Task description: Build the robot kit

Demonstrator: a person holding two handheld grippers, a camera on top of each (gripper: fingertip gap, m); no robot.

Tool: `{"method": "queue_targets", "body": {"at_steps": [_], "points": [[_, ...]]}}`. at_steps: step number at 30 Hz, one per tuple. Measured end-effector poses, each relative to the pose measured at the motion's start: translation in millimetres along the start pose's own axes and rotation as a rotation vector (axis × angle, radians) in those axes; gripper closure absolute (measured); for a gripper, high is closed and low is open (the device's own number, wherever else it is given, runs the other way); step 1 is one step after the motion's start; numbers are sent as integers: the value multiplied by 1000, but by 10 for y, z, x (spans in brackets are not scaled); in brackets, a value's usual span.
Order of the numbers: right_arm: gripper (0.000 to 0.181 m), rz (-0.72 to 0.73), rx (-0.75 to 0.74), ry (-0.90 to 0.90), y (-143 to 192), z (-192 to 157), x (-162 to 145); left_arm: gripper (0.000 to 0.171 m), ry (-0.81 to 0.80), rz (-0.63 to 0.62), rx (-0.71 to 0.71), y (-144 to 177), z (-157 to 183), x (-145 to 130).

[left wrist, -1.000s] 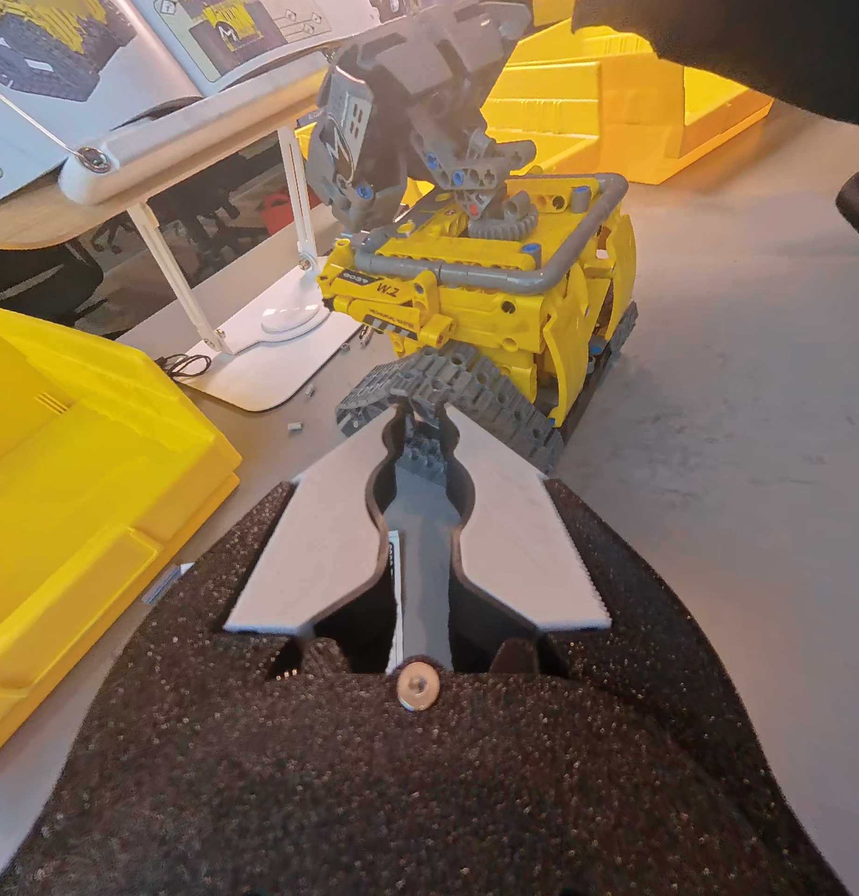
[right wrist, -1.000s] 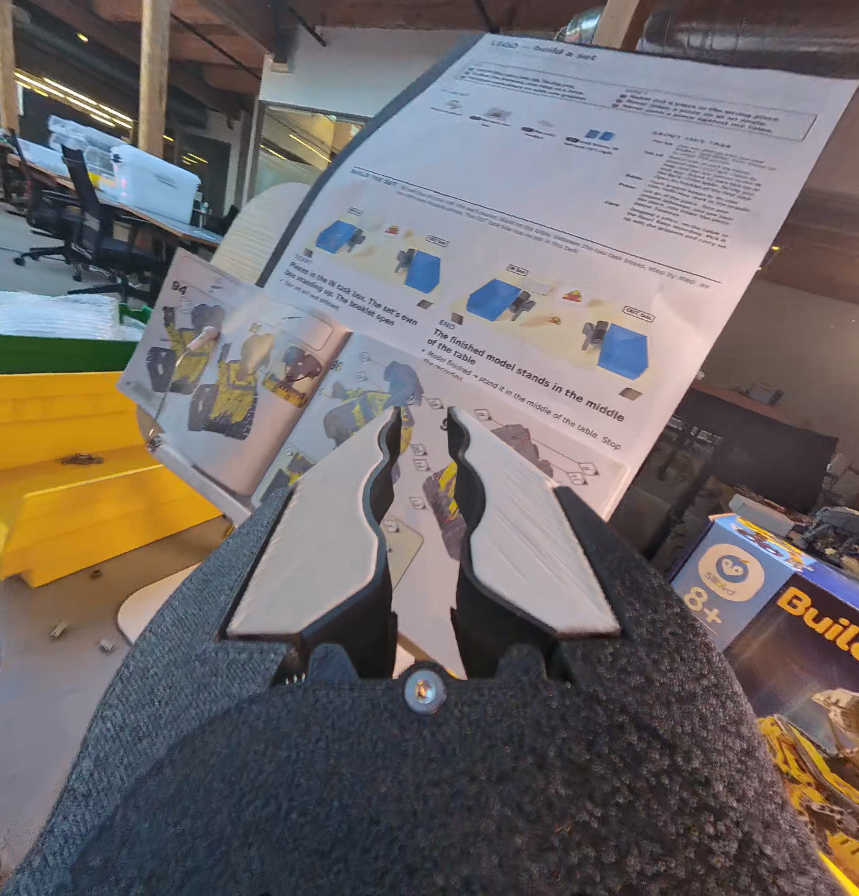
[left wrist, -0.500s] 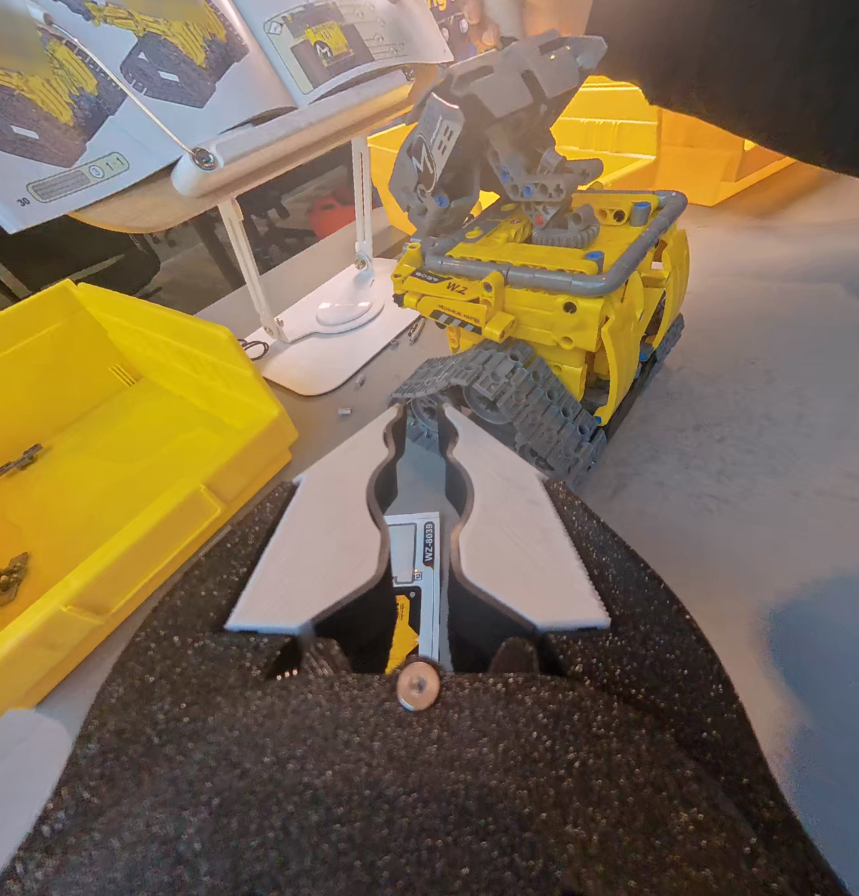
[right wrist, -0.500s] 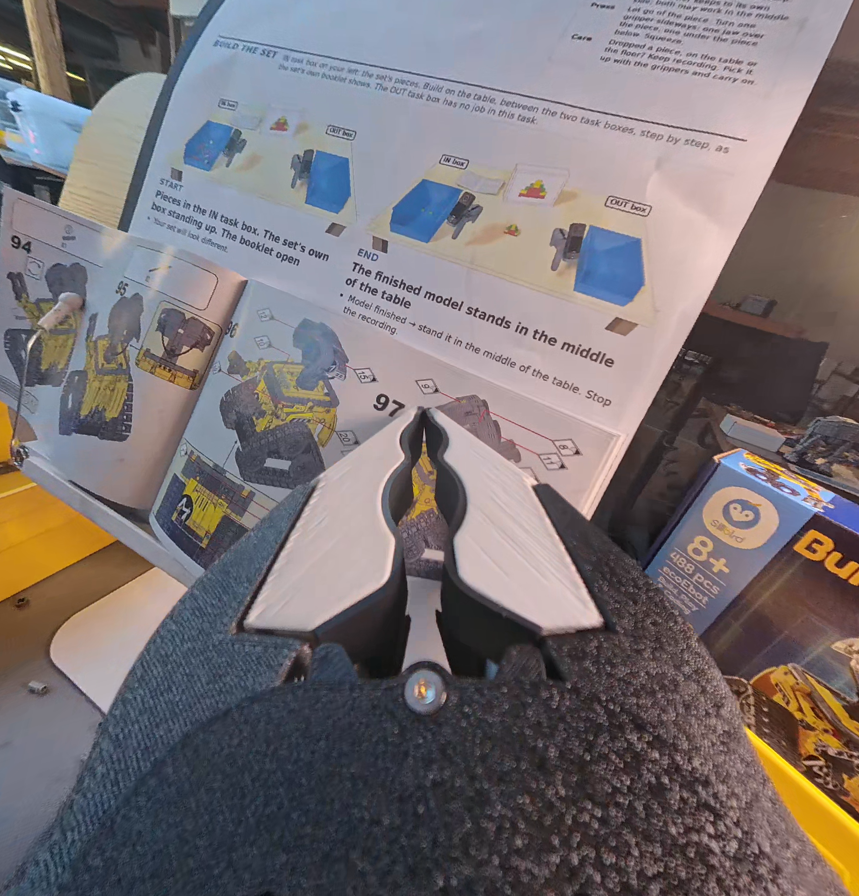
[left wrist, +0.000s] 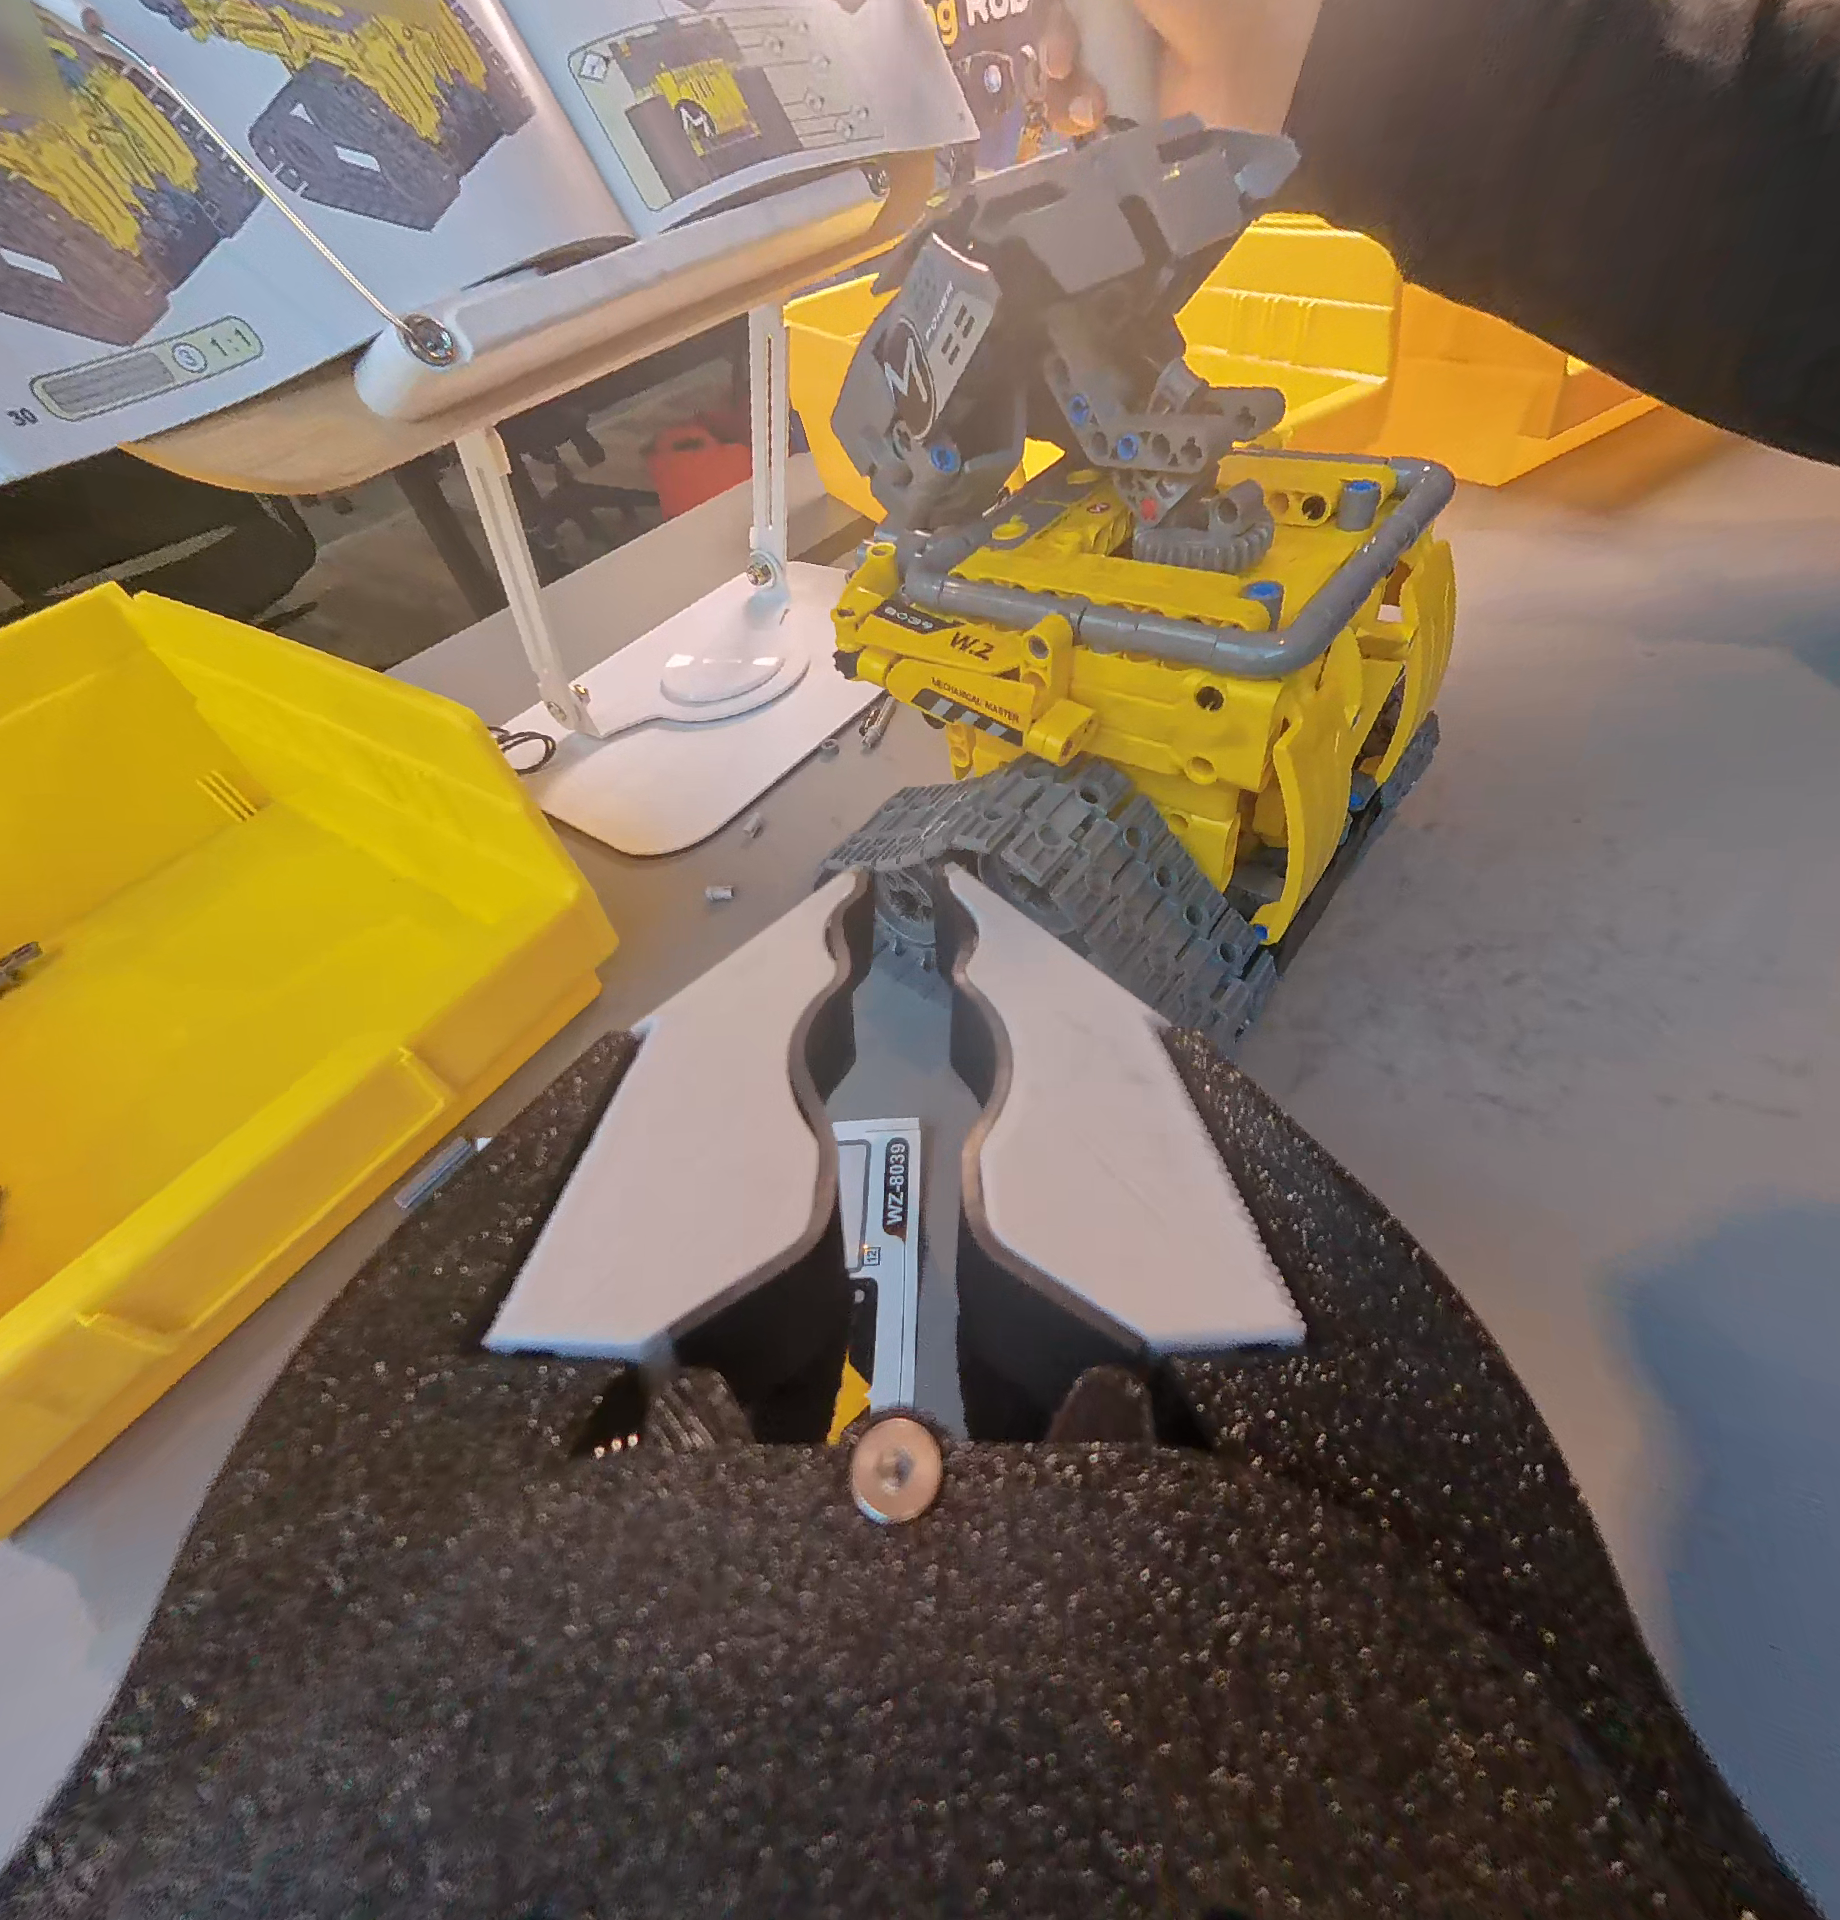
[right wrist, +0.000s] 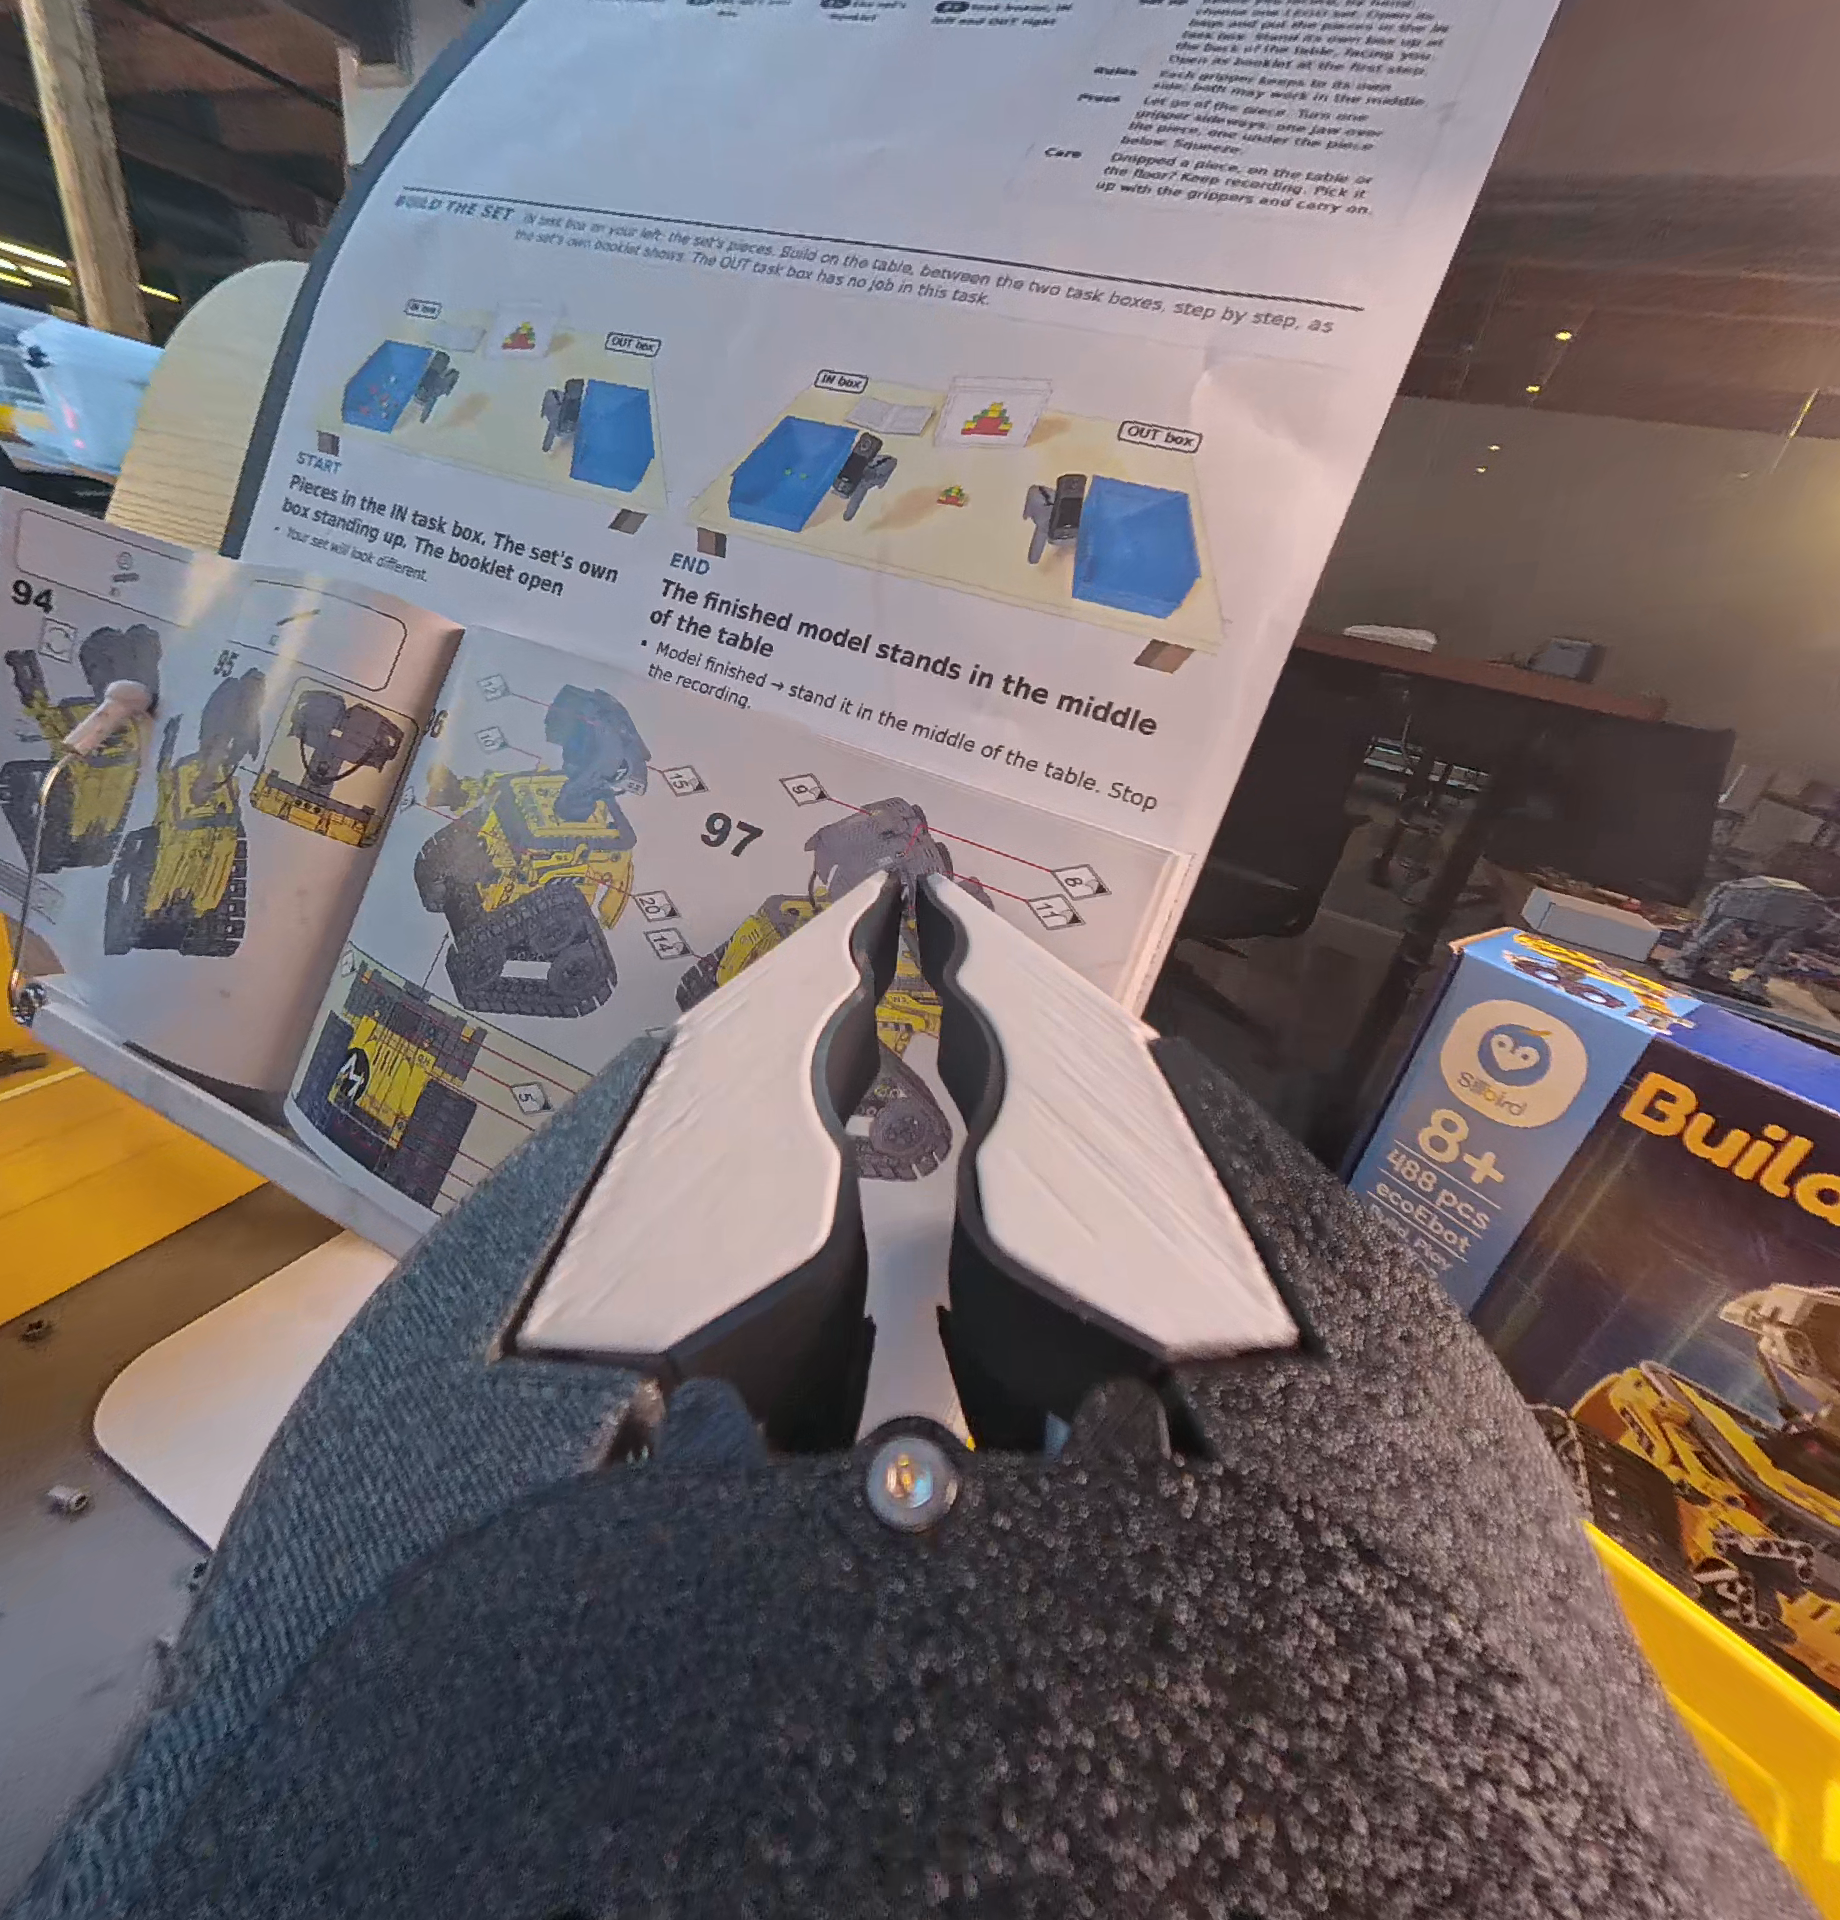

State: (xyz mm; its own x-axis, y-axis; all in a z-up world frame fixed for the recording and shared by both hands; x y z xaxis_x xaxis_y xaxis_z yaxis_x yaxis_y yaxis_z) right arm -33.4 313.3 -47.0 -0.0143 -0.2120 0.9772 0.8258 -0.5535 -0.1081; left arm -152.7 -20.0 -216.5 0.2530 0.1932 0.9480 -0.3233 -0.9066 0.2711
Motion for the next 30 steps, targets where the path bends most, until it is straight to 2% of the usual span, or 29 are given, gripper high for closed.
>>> {"method": "queue_targets", "body": {"at_steps": [6, 8, 10, 14, 17, 20, 23, 24, 26, 30], "points": [[176, 20, 27, -24, 91, -40, 82, 157, -4, 6, 76, 58, -142, 41], [174, 44, 104, -64, 217, -198, 140, 152, 33, 14, 111, 118, -268, 65], [171, 67, 286, -116, 394, -522, 224, 147, 108, 23, 113, 179, -369, 66], [156, -1, 793, -165, 984, -1469, 215, 144, 244, 57, 88, 277, -497, 47], [132, -115, 946, -45, 1290, -2010, -4, 141, 258, 37, 100, 313, -573, 29], [118, -211, 900, 216, 1352, -2358, -318, 132, 207, -60, 161, 387, -693, -31], [114, -204, 780, 440, 1311, -2487, -446, 127, 178, -118, 226, 558, -807, -55], [117, -203, 769, 470, 1315, -2495, -435, 126, 190, -116, 232, 615, -823, -52], [146, -139, 707, 567, 1293, -2421, -366, 127, 231, -98, 236, 712, -839, -55], [148, -23, 745, 679, 1446, -2419, -329, 127, 301, -69, 196, 779, -758, -120]]}}
Point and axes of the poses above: each gripper's, where its closed fingertips meet, y back along the fingers, x out of its top, z = x × y across the jaws, the point moved 1 cm from there along y, back along the fingers, and after that the axes turned 1 degree about -z, right-handed, at the moved point
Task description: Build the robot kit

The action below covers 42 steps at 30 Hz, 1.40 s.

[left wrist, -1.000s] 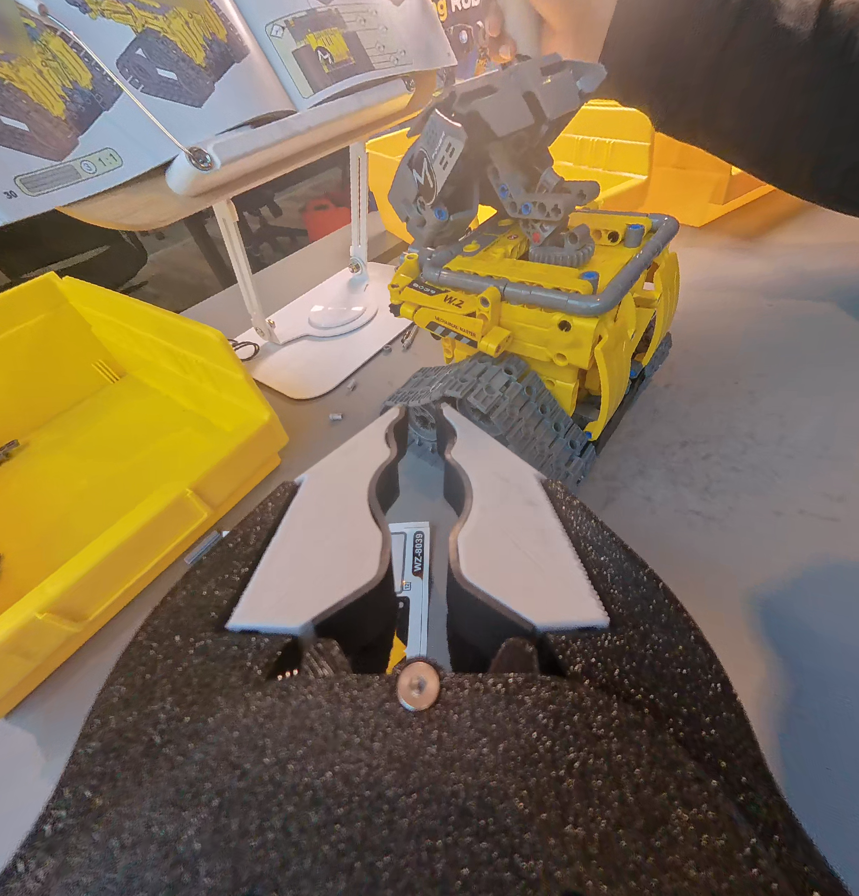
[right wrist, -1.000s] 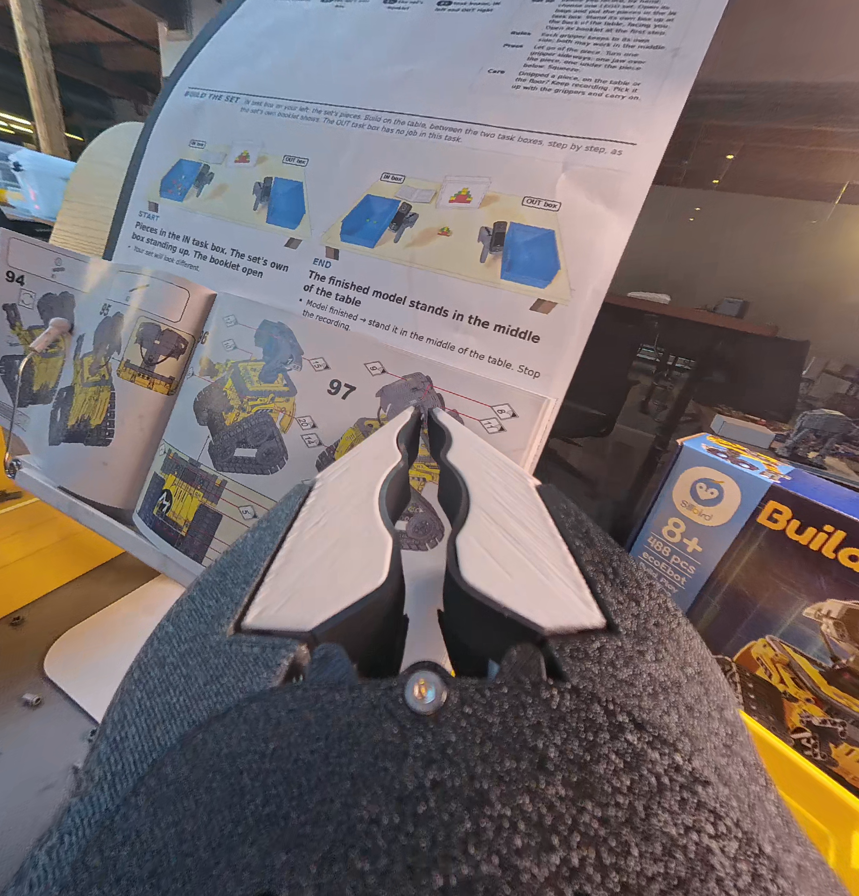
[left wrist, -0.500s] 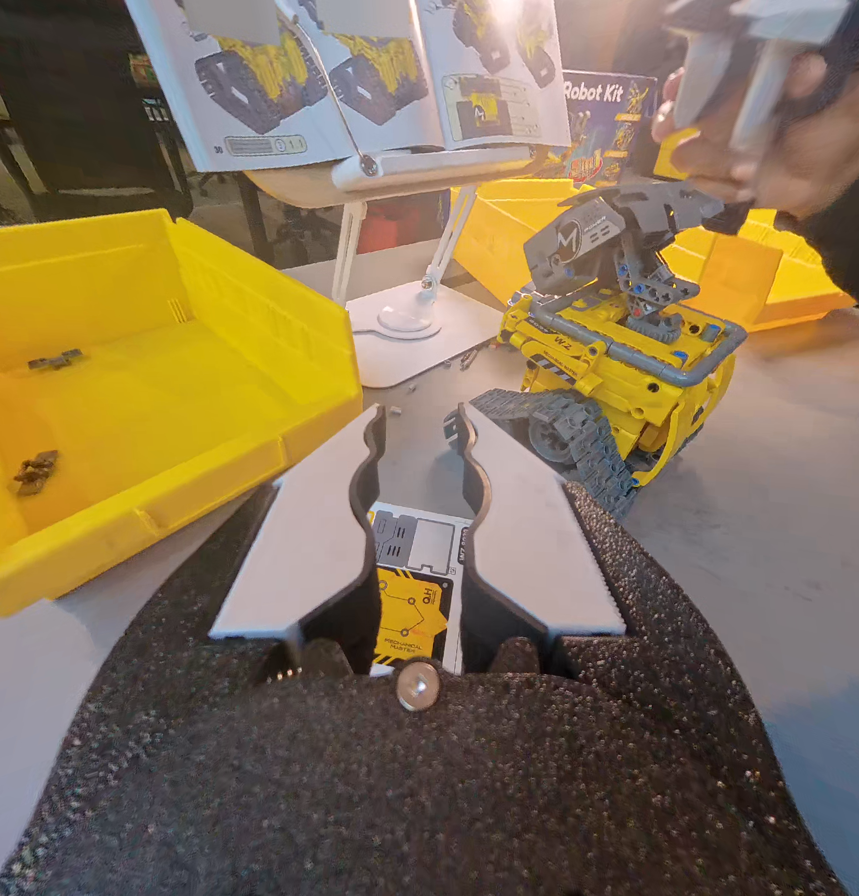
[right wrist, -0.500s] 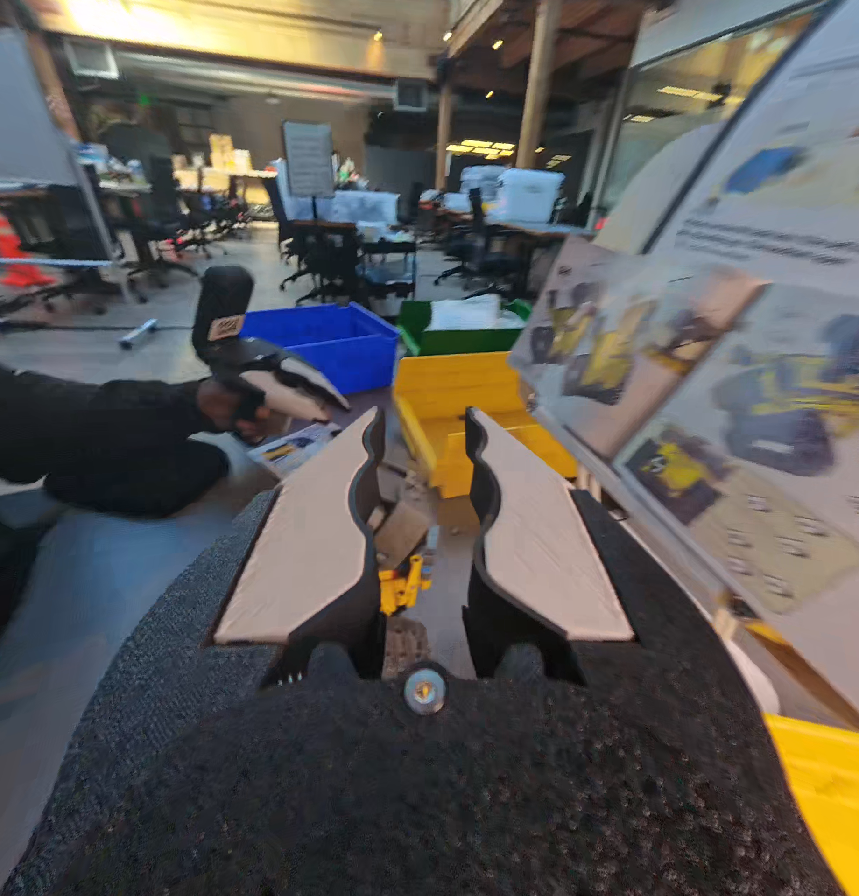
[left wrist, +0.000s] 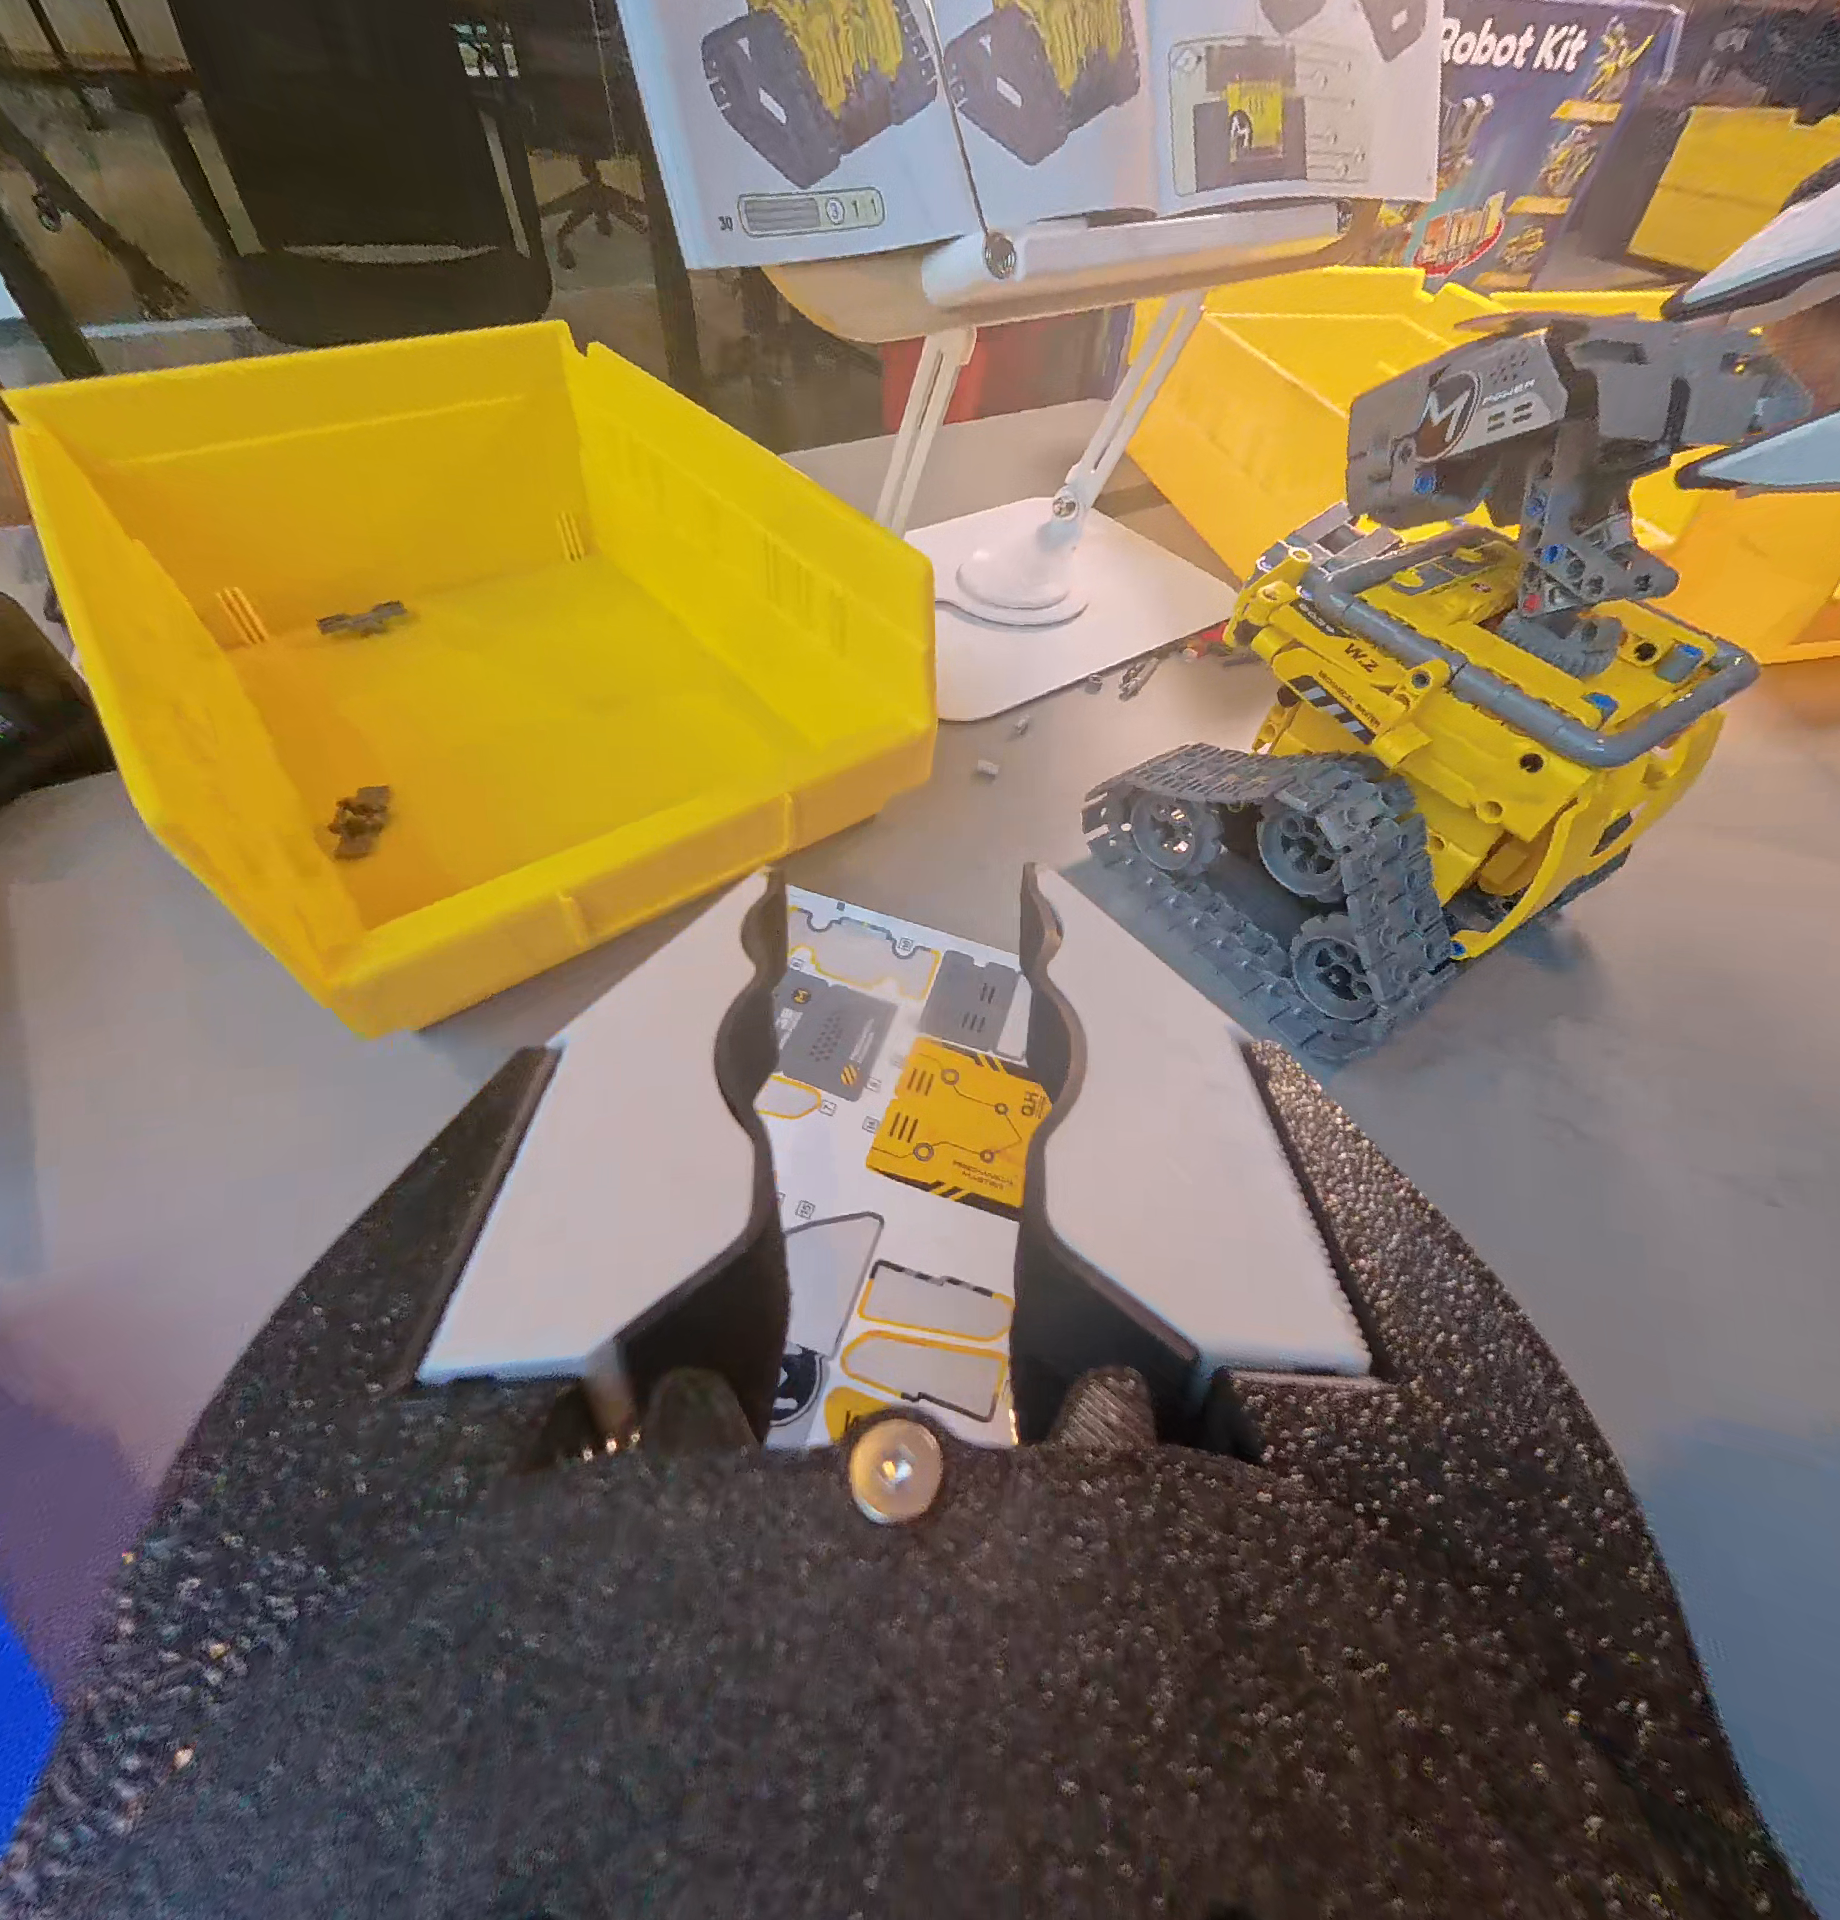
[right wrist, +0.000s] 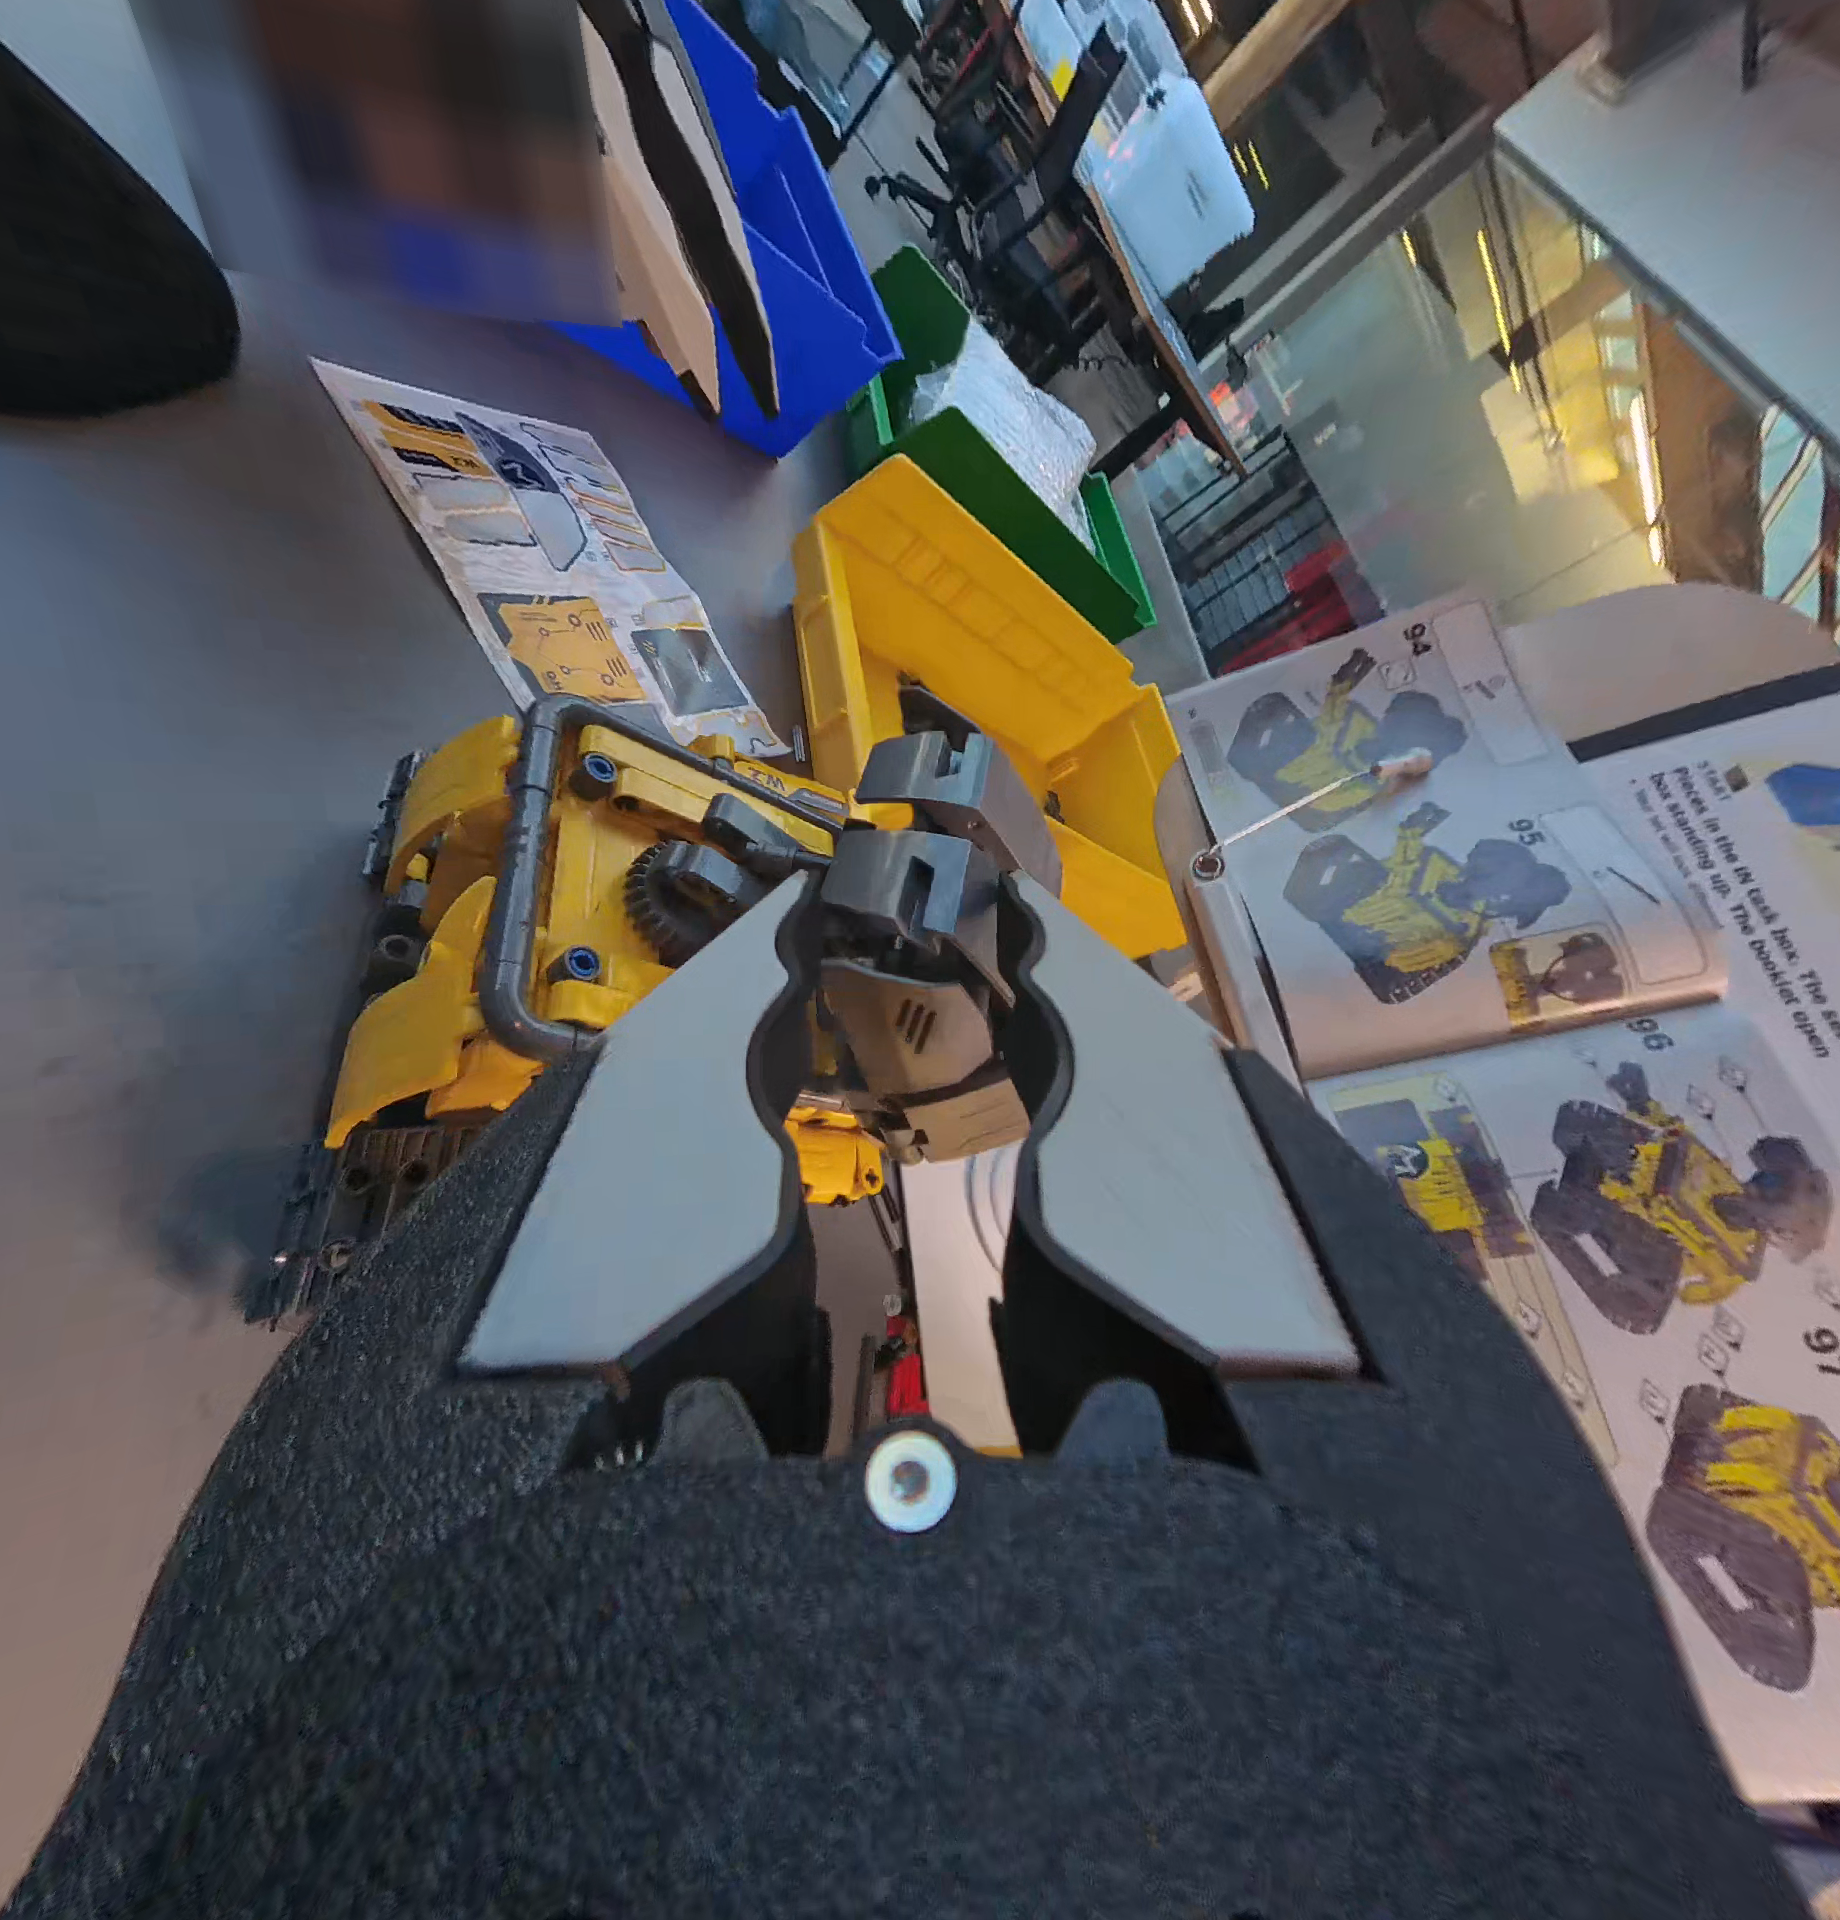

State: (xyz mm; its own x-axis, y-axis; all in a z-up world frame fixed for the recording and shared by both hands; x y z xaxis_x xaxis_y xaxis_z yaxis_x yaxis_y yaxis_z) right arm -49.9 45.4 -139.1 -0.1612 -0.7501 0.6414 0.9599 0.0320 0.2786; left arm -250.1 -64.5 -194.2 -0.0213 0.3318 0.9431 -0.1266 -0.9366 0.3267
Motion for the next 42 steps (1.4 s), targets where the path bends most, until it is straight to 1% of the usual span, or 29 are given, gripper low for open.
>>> {"method": "queue_targets", "body": {"at_steps": [2, 4, 7, 9, 12, 14, 16, 18, 19, 21, 22, 24, 26, 28, 30, 31, 32, 33, 36, 37, 38, 40, 41, 42], "points": [[149, 45, -5, 66, 62, -59, 62, 127, 7, -11, -20, -18, 37, -67], [150, 87, -22, 138, 99, -123, 128, 129, 30, -7, -92, -67, 165, -87], [151, 144, -18, 220, 124, -240, 257, 129, 71, 0, -272, -169, 513, -44], [154, 176, 0, 291, 122, -357, 360, 128, 59, 2, -366, -223, 738, 16], [154, 173, 19, 347, 132, -450, 410, 127, 19, 10, -475, -264, 1037, 109], [180, 185, 81, 335, 198, -555, 421, 127, 5, 24, -539, -272, 1217, 166], [181, 163, 104, 321, 225, -633, 397, 127, -21, 39, -592, -279, 1382, 215], [175, 118, 108, 292, 225, -663, 322, 127, -77, 47, -609, -333, 1496, 270], [175, 121, 128, 247, 244, -684, 311, 127, -113, 40, -603, -382, 1530, 294], [170, 129, 142, 107, 286, -655, 303, 127, -172, 17, -582, -496, 1564, 338], [164, 121, 152, 34, 302, -648, 284, 127, -189, 12, -575, -549, 1571, 363], [161, 101, 170, -67, 329, -689, 239, 128, -180, 7, -563, -664, 1553, 426], [160, 35, 143, -74, 300, -746, 123, 128, -101, 15, -589, -760, 1547, 526], [157, -47, 109, -49, 244, -803, -22, 129, 31, 13, -621, -862, 1531, 628], [161, -51, 79, -87, 213, -814, -48, 130, 172, -8, -682, -930, 1565, 698], [161, -54, 61, -97, 203, -800, -59, 134, 228, 0, -708, -933, 1588, 742], [162, -55, 48, -87, 202, -795, -65, 142, 251, 13, -714, -927, 1597, 769], [162, -58, 36, -69, 204, -795, -68, 145, 239, 21, -706, -911, 1602, 771], [162, -69, 21, -41, 222, -805, -67, 151, 116, 74, -668, -744, 1649, 738], [162, -74, 20, -39, 233, -805, -74, 153, 65, 92, -649, -666, 1658, 709], [162, -74, 23, -43, 250, -806, -75, 163, 21, 106, -627, -590, 1660, 664], [162, -80, 17, -67, 279, -796, -96, 161, -29, 129, -633, -422, 1739, 557], [162, -86, 5, -80, 290, -781, -115, 171, -50, 129, -645, -355, 1808, 490], [162, -91, -7, -87, 294, -765, -134, 171, -83, 122, -642, -321, 1882, 415]]}}
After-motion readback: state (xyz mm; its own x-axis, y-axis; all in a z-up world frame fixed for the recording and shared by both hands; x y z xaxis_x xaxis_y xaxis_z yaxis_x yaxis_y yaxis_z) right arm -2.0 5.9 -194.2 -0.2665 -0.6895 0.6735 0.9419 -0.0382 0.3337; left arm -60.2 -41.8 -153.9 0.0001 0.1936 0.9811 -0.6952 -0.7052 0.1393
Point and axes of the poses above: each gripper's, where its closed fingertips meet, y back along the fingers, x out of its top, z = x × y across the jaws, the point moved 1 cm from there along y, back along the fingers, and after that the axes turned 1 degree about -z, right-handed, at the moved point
